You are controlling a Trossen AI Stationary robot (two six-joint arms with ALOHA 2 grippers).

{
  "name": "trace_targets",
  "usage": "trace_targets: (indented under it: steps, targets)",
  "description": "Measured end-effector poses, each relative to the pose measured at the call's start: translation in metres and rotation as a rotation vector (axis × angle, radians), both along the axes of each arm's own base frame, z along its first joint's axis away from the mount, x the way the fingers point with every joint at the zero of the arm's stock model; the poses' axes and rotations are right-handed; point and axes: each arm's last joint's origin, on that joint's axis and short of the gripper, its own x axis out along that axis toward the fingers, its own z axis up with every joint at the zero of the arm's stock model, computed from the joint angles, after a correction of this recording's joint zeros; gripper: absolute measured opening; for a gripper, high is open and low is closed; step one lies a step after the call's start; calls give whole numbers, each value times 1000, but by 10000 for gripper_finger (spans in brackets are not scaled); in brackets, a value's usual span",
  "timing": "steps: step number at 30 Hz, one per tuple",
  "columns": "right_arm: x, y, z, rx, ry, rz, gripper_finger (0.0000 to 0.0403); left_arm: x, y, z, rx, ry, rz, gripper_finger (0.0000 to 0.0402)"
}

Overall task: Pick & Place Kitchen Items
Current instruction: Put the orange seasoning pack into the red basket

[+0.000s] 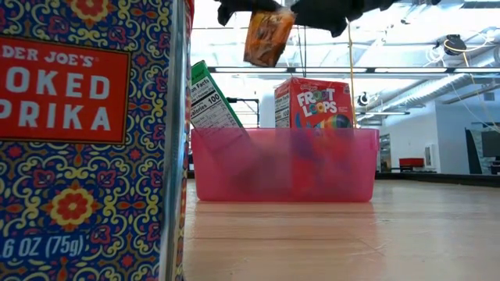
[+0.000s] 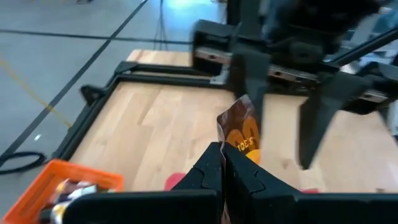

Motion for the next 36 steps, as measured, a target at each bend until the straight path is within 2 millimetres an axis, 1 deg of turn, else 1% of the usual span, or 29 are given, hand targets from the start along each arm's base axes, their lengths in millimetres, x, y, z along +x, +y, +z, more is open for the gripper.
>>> trace_targets:
  steps: [4, 7, 11, 17, 21, 26, 28, 30, 33, 36]
  targets:
    - [-2, 0, -6, 17, 67, 0, 182, -3, 16, -3, 16, 42, 94, 0]
    - [-3, 0, -11, 54, 116, -10, 181, -8, 30, -7, 27, 83, 185, 0]
    - [-5, 3, -16, 82, 160, -9, 176, -13, 52, -9, 11, 113, 258, 0]
    - [-7, 15, -16, 86, 167, 36, 175, -23, 86, -9, 15, 113, 358, 0]
    - [-8, 23, -16, 84, 166, 70, 175, -26, 109, -13, 11, 111, 420, 0]
    - [-10, 32, -16, 82, 164, 105, 172, -23, 135, -21, 10, 79, 478, 0]
    - [-11, 34, -16, 82, 161, 116, 173, -17, 144, -25, 17, 35, 489, 0]
    - [-12, 37, -20, 88, 142, 127, 173, -15, 153, -29, 16, 29, 506, 0]
    - [-13, 40, -29, 92, 122, 142, 172, -10, 167, -34, 22, -24, 527, 0]
    - [-15, 40, -38, 89, 96, 147, 171, -7, 180, -40, 30, -60, 546, 0]
